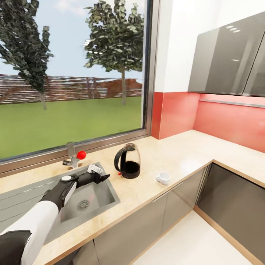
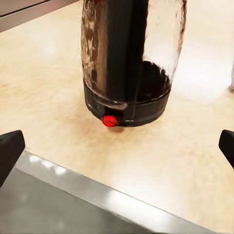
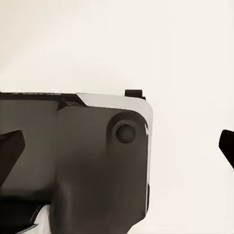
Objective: Set up a coffee station on the kitchen countertop: keep the coffee maker on the countertop, move the bottle of coffee from the kitchen shelf to the counter next to the coffee maker, place a paper coffee filter on top of the coffee maker, put the saucer next to the coffee maker with the coffee cup on the saucer, and place the electric kettle next to the coffee maker.
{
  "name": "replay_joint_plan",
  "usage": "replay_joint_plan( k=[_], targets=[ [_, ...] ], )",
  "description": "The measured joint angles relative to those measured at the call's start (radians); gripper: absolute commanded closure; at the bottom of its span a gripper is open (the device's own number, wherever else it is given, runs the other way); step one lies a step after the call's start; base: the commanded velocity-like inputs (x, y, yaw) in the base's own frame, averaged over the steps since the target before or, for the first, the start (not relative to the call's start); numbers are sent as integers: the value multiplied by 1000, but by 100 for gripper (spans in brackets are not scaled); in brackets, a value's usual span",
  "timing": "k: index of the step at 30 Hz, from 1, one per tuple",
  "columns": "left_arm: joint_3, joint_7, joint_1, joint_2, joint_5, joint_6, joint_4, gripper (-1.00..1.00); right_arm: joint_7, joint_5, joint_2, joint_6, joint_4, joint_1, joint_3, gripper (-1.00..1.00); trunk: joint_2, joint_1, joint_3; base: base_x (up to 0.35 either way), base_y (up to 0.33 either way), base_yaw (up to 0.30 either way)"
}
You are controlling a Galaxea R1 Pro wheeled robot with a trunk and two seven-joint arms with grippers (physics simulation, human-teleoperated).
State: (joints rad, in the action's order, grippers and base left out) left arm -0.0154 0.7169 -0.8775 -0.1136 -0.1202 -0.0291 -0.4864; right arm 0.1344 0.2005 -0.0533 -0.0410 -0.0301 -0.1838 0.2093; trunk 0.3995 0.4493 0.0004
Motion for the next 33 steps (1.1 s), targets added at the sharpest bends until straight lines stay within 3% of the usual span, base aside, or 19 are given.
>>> replay_joint_plan(
  k=[33],
  targets=[
    [1,-1,0,3,1,0,-3,-100,0,-2,1,0,0,0,0,-100,0,0,0,80,-39,0]
  ],
)
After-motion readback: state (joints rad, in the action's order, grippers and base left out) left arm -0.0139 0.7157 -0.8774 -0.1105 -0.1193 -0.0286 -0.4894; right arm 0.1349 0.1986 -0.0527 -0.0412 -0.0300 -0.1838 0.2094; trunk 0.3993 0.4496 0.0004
